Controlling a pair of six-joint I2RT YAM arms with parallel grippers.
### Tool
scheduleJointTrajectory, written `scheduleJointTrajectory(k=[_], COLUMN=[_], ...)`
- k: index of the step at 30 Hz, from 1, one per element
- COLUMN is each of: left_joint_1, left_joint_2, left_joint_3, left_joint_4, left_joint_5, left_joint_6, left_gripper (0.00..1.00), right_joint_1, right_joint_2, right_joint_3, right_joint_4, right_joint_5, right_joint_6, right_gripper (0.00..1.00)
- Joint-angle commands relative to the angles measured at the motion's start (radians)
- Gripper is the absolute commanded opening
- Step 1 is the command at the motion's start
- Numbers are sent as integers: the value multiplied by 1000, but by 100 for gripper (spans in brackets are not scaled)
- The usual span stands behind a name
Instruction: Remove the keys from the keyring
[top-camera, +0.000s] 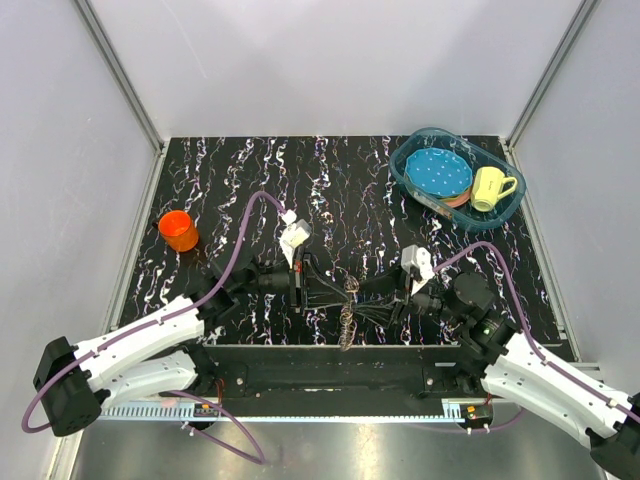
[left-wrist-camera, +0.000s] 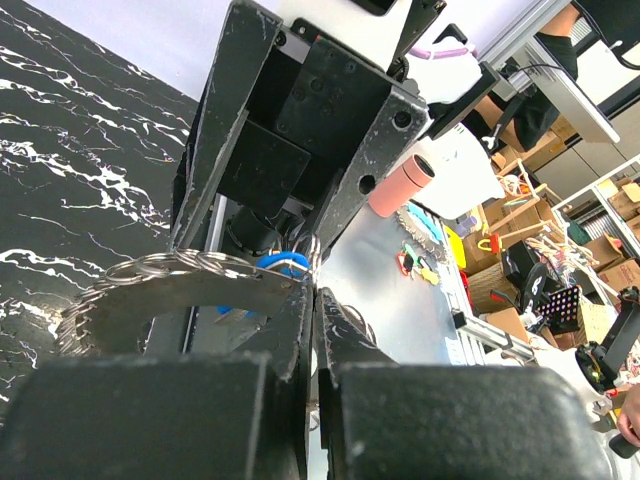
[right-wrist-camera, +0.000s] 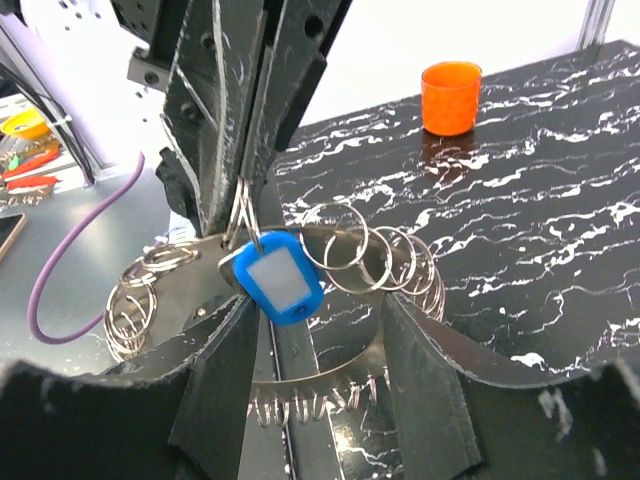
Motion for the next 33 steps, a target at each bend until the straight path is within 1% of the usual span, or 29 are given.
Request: scheduleJointTrajectory(k=[1,3,4,5,7,8,11,12,16,22,27,28,33], left_joint_1=[3,3,3,3,3,3,3,3,3,3,3,3,3], left_joint_2=[-15,-9,-7,-6,-12,-16,-32,-35,-12,19,50,56,100], left_joint_3=[33,35,35,30,24,21,21,18,9,-30,-56,-60,-59], left_joint_4=[88,98,114,120,132,126,89,82,100,184,219,229,256], left_joint_5=[12,14,18,17,20,18,21,23,47,93,129,129,162], left_joint_6=[-7,-13,-23,-26,-35,-30,3,8,-1,-21,-29,-29,-36], left_gripper=[0,0,0,0,0,0,0,0,0,0,0,0,0], right_joint_1=[8,8,11,11,11,11,13,13,13,11,13,11,11], right_joint_2=[7,21,35,38,33,26,-22,-42,-73,-76,-18,-8,74], right_joint_3=[-7,-3,11,19,33,36,45,59,106,120,196,209,286], right_joint_4=[134,151,142,132,96,83,39,19,-113,-125,-187,-208,-262], right_joint_5=[13,19,24,24,50,61,97,105,130,131,160,159,150], right_joint_6=[31,31,35,34,31,26,-4,-13,-64,-81,-152,-206,-297], right_gripper=[57,57,54,46,36,24,8,0,0,0,0,0,0])
